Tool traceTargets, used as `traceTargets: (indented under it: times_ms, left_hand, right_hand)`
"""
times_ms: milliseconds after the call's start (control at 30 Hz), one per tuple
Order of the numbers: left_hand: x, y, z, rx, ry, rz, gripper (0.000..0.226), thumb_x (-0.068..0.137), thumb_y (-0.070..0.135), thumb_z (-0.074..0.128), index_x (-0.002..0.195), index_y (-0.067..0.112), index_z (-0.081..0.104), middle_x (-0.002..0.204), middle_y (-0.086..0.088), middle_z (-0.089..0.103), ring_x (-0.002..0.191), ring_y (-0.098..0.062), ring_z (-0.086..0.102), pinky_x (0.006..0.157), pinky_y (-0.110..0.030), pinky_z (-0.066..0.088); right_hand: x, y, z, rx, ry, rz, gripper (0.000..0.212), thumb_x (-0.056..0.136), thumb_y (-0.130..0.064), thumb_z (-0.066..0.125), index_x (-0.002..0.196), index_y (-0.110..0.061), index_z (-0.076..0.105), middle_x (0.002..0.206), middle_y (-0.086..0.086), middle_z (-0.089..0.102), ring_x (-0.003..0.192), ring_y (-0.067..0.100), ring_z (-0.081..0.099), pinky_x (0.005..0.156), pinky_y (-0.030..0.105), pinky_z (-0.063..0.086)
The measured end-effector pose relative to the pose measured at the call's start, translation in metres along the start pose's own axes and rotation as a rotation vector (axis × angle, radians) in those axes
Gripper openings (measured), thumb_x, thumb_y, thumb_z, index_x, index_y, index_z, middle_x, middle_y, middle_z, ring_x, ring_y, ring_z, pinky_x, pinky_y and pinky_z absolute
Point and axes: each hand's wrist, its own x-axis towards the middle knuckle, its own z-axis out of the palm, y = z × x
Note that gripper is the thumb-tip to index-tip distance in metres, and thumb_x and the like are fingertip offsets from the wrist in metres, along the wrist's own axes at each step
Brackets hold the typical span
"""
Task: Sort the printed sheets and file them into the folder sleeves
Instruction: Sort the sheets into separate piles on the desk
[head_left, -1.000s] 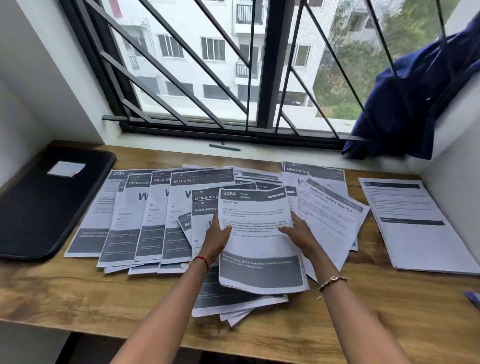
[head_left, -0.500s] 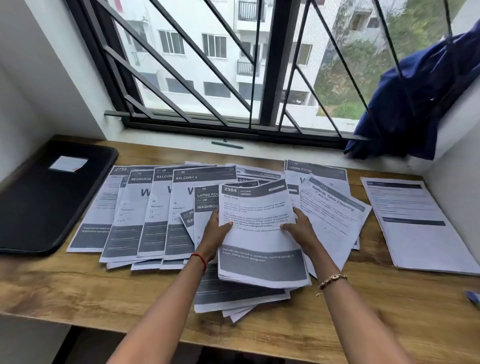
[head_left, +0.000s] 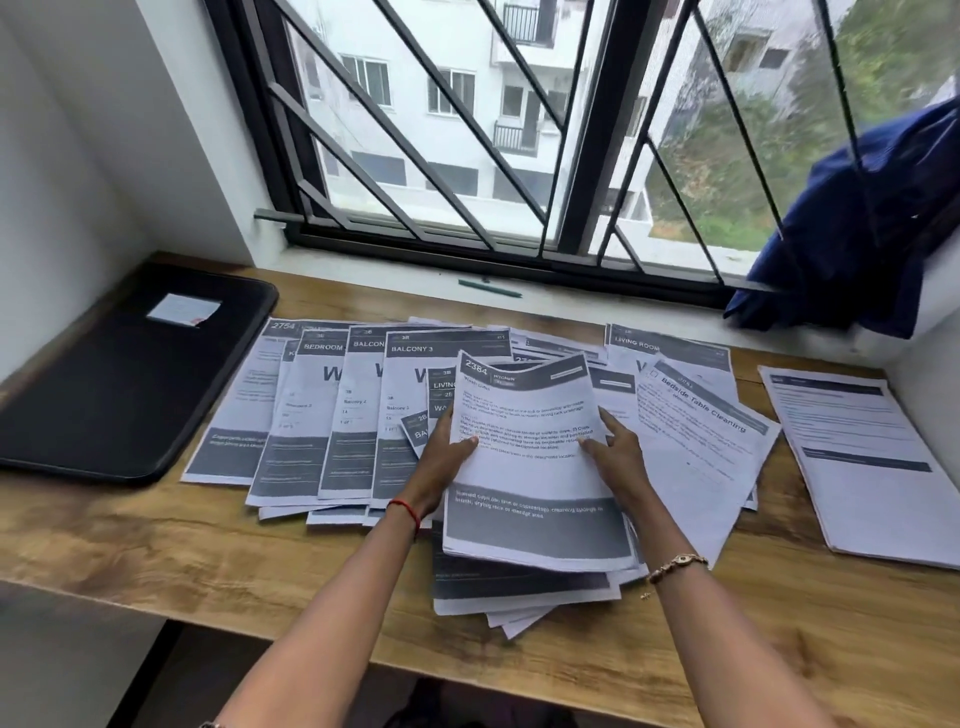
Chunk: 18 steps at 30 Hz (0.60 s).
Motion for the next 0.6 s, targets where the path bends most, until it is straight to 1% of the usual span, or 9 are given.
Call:
traceTargets:
  times_ms: [67,133,200,267,333,367,500,533,600]
  left_hand:
    - [-0.002,0.002,-0.007,-0.027,0.016,0.002,0.049,0.093,-0.003,0.048,0.137,0.012,0.035,0.128,-0.008,0.054,0.101,-0.018,0.055,0.069,-0.013,0.051]
    - [-0.003,0.001,-0.018,-0.042,0.02,0.013,0.048,0.091,-0.004,0.05,0.135,0.012,0.037,0.121,-0.006,0.055,0.095,-0.016,0.057,0.062,-0.011,0.051]
    - [-0.005,-0.001,-0.03,-0.042,0.017,0.022,0.052,0.09,-0.007,0.05,0.137,0.011,0.035,0.119,-0.007,0.055,0.088,-0.01,0.059,0.061,-0.011,0.051]
    - [-0.007,-0.004,-0.042,-0.032,0.028,0.025,0.056,0.09,-0.008,0.051,0.139,0.012,0.032,0.12,-0.007,0.055,0.086,-0.007,0.059,0.06,-0.013,0.052]
    - [-0.008,-0.005,-0.054,-0.032,0.048,0.02,0.058,0.09,-0.007,0.052,0.14,0.015,0.032,0.121,-0.007,0.056,0.089,-0.009,0.06,0.062,-0.014,0.052]
    - [-0.008,-0.005,-0.06,-0.034,0.054,0.026,0.059,0.089,-0.007,0.052,0.14,0.015,0.032,0.124,-0.009,0.055,0.09,-0.01,0.059,0.063,-0.014,0.053]
    - [-0.014,-0.002,-0.078,-0.035,0.069,0.058,0.059,0.088,-0.009,0.052,0.14,0.011,0.032,0.123,-0.009,0.054,0.09,-0.005,0.058,0.064,-0.012,0.052]
    - [-0.016,-0.001,-0.082,-0.038,0.069,0.064,0.059,0.088,-0.009,0.052,0.139,0.011,0.031,0.123,-0.008,0.053,0.092,-0.007,0.058,0.065,-0.012,0.052]
    - [-0.016,-0.001,-0.091,-0.042,0.073,0.072,0.06,0.088,-0.007,0.053,0.141,0.011,0.03,0.126,-0.009,0.053,0.102,-0.017,0.058,0.067,-0.014,0.053]
  right_hand:
    - [-0.003,-0.002,0.007,0.029,-0.004,-0.004,0.057,0.087,0.005,0.055,0.141,-0.01,0.041,0.132,0.01,0.054,0.115,0.028,0.056,0.099,0.041,0.047]
    - [-0.007,-0.005,0.016,0.072,-0.008,-0.021,0.055,0.087,0.006,0.055,0.139,-0.009,0.042,0.124,0.006,0.057,0.105,0.025,0.059,0.084,0.025,0.053]
    - [-0.01,-0.006,0.025,0.141,0.002,-0.024,0.054,0.086,0.006,0.056,0.137,-0.006,0.044,0.119,0.009,0.058,0.099,0.024,0.059,0.068,0.011,0.052]
    - [-0.013,-0.008,0.035,0.207,0.014,0.008,0.048,0.085,0.004,0.06,0.131,-0.004,0.05,0.115,0.012,0.062,0.094,0.025,0.061,0.064,0.013,0.053]
    - [-0.014,-0.008,0.045,0.245,0.001,0.034,0.042,0.082,0.002,0.063,0.124,-0.003,0.056,0.112,0.016,0.065,0.089,0.028,0.064,0.066,0.021,0.056]
    - [-0.014,-0.009,0.049,0.257,-0.013,0.039,0.042,0.081,0.001,0.065,0.122,-0.002,0.057,0.11,0.017,0.066,0.087,0.027,0.065,0.066,0.022,0.057]
    - [-0.016,-0.018,0.063,0.292,-0.07,0.066,0.04,0.08,0.0,0.067,0.119,-0.005,0.058,0.102,0.015,0.066,0.078,0.021,0.064,0.058,0.02,0.053]
    - [-0.015,-0.021,0.067,0.288,-0.084,0.082,0.04,0.08,0.0,0.067,0.118,-0.005,0.058,0.102,0.014,0.066,0.078,0.02,0.064,0.06,0.022,0.053]
    - [-0.009,-0.025,0.074,0.283,-0.115,0.106,0.037,0.079,0.001,0.067,0.114,-0.006,0.061,0.104,0.013,0.066,0.08,0.02,0.063,0.069,0.028,0.053]
